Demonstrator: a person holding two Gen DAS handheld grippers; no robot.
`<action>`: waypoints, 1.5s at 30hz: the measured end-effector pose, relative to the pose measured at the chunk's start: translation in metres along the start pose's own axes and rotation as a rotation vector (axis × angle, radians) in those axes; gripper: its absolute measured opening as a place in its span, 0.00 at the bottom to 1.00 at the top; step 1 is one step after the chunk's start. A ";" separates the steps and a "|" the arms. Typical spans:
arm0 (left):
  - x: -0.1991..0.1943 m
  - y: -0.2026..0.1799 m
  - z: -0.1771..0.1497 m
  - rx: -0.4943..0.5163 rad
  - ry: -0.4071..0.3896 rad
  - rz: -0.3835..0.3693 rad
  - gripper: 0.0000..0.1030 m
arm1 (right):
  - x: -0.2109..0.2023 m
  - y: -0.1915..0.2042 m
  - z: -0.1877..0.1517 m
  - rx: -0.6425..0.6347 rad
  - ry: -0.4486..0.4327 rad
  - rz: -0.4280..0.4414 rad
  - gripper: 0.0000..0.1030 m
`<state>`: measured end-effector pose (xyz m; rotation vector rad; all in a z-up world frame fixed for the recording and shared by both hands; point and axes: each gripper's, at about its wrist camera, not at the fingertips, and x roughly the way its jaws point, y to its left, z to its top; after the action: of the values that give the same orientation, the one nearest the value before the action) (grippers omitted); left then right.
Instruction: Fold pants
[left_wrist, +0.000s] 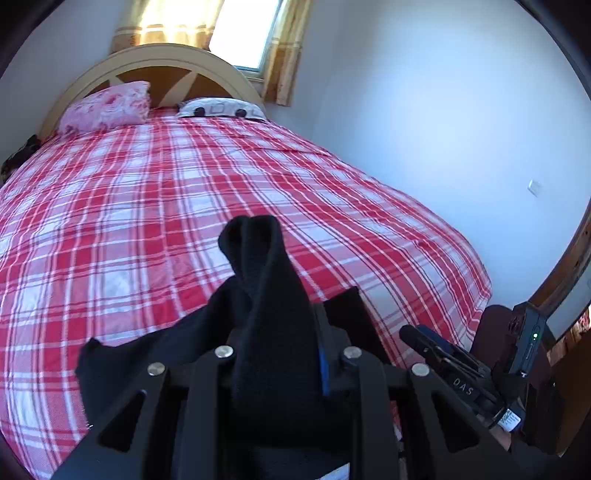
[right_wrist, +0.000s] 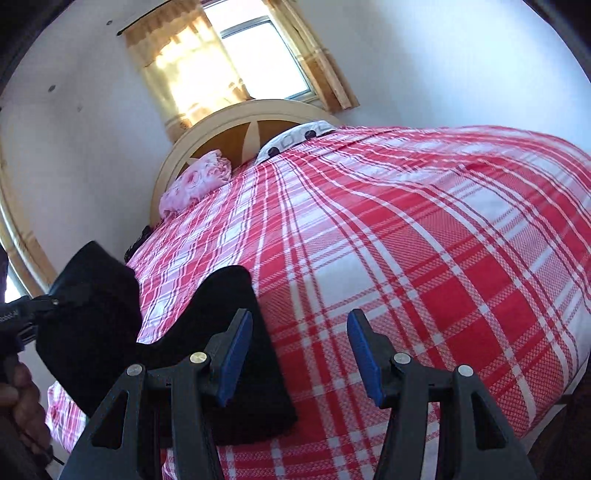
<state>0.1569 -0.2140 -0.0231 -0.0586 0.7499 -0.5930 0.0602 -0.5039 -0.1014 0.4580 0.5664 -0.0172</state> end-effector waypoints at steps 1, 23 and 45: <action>0.005 -0.005 0.000 0.012 0.006 -0.001 0.23 | 0.001 -0.001 0.000 0.006 0.004 -0.001 0.54; -0.027 -0.038 -0.044 0.205 -0.138 0.155 0.98 | -0.034 -0.006 0.011 0.023 -0.165 0.060 0.54; -0.014 0.094 -0.113 -0.156 0.012 0.283 1.00 | 0.020 0.010 -0.011 -0.009 0.144 0.150 0.58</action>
<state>0.1207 -0.1106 -0.1217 -0.0913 0.7991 -0.2655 0.0729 -0.4881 -0.1154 0.4942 0.6718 0.1627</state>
